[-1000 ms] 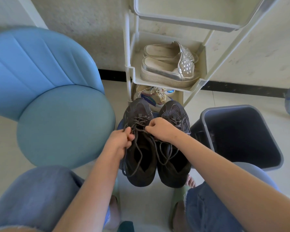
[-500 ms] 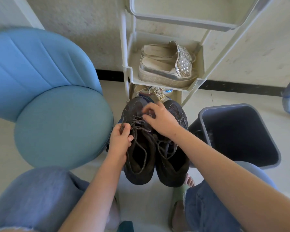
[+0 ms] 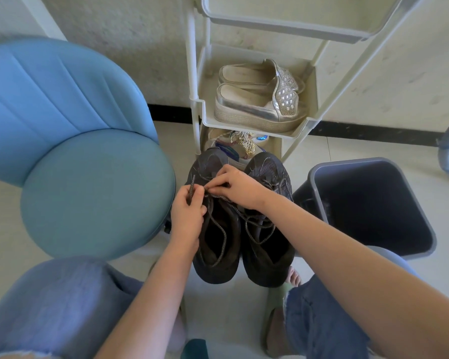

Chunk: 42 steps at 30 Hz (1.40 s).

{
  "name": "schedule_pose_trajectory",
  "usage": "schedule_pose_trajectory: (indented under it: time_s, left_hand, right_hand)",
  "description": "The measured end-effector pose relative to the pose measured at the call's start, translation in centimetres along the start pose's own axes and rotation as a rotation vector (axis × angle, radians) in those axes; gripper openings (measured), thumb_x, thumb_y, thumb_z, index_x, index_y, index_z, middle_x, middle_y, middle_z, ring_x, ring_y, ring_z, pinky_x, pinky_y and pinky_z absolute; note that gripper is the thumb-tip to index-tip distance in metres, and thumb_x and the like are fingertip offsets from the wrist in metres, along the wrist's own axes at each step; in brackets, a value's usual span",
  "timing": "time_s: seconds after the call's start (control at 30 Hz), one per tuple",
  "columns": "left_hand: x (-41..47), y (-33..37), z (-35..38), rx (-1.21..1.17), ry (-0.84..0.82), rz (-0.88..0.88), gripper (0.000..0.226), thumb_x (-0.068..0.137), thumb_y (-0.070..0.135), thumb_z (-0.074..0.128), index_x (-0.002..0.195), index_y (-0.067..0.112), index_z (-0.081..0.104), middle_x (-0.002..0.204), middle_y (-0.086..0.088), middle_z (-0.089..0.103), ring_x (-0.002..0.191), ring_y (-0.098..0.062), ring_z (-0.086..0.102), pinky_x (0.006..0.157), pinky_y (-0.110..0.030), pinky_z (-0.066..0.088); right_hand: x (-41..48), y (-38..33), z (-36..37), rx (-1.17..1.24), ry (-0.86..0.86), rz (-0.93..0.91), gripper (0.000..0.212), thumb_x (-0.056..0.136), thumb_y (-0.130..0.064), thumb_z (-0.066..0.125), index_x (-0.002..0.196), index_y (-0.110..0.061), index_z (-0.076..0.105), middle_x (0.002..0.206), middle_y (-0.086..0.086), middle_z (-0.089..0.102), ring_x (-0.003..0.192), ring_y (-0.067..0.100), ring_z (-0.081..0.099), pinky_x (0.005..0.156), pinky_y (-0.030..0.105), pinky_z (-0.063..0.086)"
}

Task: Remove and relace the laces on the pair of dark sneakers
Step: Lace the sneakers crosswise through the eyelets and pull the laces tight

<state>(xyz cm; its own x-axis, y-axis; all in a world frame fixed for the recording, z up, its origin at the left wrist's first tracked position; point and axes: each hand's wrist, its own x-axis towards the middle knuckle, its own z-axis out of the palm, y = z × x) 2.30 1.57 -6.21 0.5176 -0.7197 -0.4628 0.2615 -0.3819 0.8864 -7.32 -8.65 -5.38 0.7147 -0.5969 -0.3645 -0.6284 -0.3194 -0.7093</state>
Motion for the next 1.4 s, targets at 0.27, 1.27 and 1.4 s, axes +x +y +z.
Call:
schedule_pose_trajectory:
  time_s: [0.27,1.27,1.4]
  left_hand:
    - [1.2,1.2,-0.2,0.185,0.032,-0.237,0.03,0.094,0.04,0.046,0.085,0.013,0.056,0.082,-0.001,0.057,0.046,-0.012,0.034,0.044,-0.024,0.024]
    - [-0.1,3.0,-1.4,0.695,-0.157,-0.134,0.043,0.076,0.045,0.073,0.059,0.017,0.046,0.061,0.001,0.049,0.065,-0.019,0.051,0.062,-0.029,0.041]
    - [-0.1,3.0,-1.5,0.775,-0.158,-0.104,0.027,0.081,0.032,0.071,0.067,0.016,0.055,0.068,-0.001,0.056,0.072,-0.021,0.055,0.066,-0.028,0.042]
  right_hand:
    - [-0.8,0.0,-2.3,-0.017,0.195,0.33,0.042,0.087,-0.049,0.063,0.088,-0.007,0.064,0.08,0.002,0.062,0.077,0.017,0.06,0.076,0.033,0.05]
    - [-3.7,-1.8,-2.5,-0.06,-0.1,0.343,0.041,0.089,-0.036,0.063,0.06,-0.01,0.05,0.055,0.0,0.043,0.053,0.014,0.041,0.053,0.022,0.033]
    - [-4.1,-2.0,-2.3,0.014,-0.118,0.342,0.031,0.09,-0.029,0.065,0.074,-0.003,0.06,0.061,0.003,0.05,0.058,0.015,0.046,0.054,0.02,0.036]
